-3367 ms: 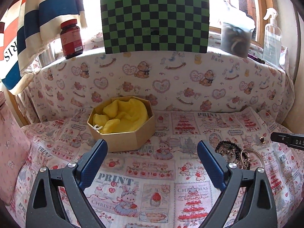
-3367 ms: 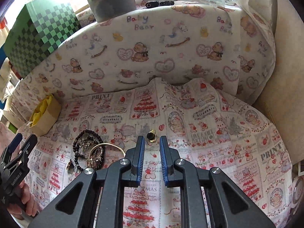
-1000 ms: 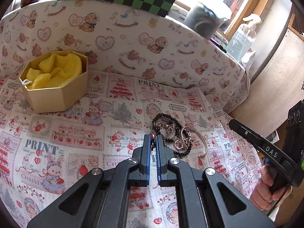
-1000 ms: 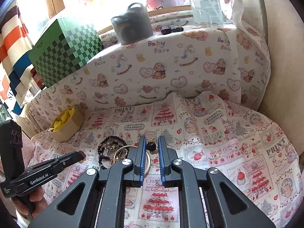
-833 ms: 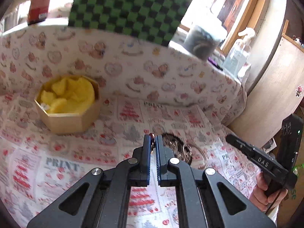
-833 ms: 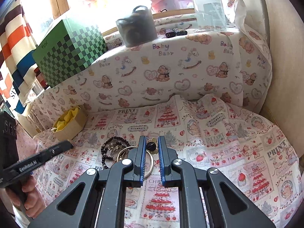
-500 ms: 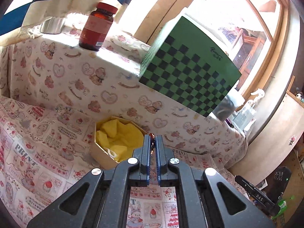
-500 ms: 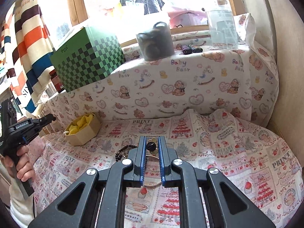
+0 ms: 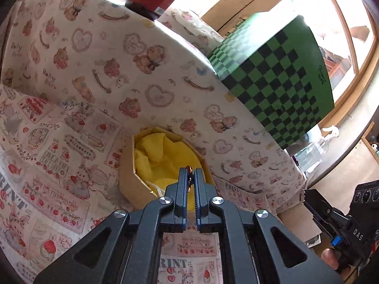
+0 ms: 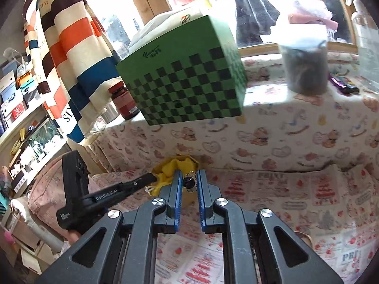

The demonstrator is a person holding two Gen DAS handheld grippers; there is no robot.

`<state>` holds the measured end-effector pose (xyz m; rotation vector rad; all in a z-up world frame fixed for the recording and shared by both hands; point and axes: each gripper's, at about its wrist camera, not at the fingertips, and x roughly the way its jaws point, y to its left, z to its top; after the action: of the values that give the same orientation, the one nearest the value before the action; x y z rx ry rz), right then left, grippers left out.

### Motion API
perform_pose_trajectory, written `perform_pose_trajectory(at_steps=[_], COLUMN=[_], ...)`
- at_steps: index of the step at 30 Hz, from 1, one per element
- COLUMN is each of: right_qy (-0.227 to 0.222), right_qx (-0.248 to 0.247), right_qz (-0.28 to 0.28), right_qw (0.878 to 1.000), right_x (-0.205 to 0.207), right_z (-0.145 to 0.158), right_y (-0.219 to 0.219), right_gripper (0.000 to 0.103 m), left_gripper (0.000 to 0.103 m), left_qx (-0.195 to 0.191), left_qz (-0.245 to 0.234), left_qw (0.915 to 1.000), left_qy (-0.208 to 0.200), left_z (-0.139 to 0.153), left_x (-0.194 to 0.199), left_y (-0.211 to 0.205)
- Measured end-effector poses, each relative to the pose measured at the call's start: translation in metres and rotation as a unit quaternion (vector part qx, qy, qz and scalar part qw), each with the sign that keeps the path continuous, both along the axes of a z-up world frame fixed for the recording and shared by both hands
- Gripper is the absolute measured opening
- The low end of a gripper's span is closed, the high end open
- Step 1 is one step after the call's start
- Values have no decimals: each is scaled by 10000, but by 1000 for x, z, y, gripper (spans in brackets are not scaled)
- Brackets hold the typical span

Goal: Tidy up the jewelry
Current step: 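Carry both items into the yellow-lined box and open both grippers, then withdraw both grippers from the box back toward the jewelry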

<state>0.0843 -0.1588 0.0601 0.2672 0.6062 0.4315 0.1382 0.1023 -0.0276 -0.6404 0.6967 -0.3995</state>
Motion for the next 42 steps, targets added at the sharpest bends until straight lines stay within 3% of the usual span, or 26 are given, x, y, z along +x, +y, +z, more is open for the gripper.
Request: perform_pose_trajectory(at_steps=[5,9,14,16,17,19,20,22,28,31,33,34,37,42], right_qy=[347,666,645,647,687,765,749,636,164,-193,-380,-466,-711,-932], right_qx=[269,156,-70,-41,-35,3,43,19,-255,-461,-577,-654,-770,-687], right_qz=[146,329,408,379,361,271,228,92,-230,-456,-610,-686,-903,-1197], right_qw=[9989,9971,9971,9972,9970,9967,9969,9979,9993,9977,9957,9944,9904,9860], right_x=[44,70,78,79,81,83,82,77,41,12,-8,-18,-46,-75], right_z=[-15,-36,-50,-52,-52,-52,-50,-45,-17,1,11,16,27,30], right_y=[37,64,86,89,90,87,84,74,36,10,-8,-17,-38,-71], right_gripper=[13,13,13,14,16,36,40,43,46,52,53,55,62,65], left_gripper=[4,4,4,15,22,22,22,22,33,45,70,76,81,90], left_qx=[-64,-269,-310,-296,-287,-275,-258,-83,923,1236,1469,1545,1776,2043], left_qz=[30,122,201,293,356,451,485,623,925,862,906,948,947,1058], left_qw=[9999,9994,9993,9991,9989,9985,9983,9975,9878,9818,9756,9718,9625,9516], left_qy=[140,180,112,47,-24,-147,-201,-317,-846,-1156,-1356,-1505,-1818,-2036], left_z=[-4,-7,-5,-2,1,8,12,21,61,76,85,88,98,103], left_x=[10,12,11,7,3,-4,-7,-16,-50,-68,-81,-87,-102,-115], left_y=[12,22,27,29,33,36,37,38,14,-2,-12,-18,-34,-53])
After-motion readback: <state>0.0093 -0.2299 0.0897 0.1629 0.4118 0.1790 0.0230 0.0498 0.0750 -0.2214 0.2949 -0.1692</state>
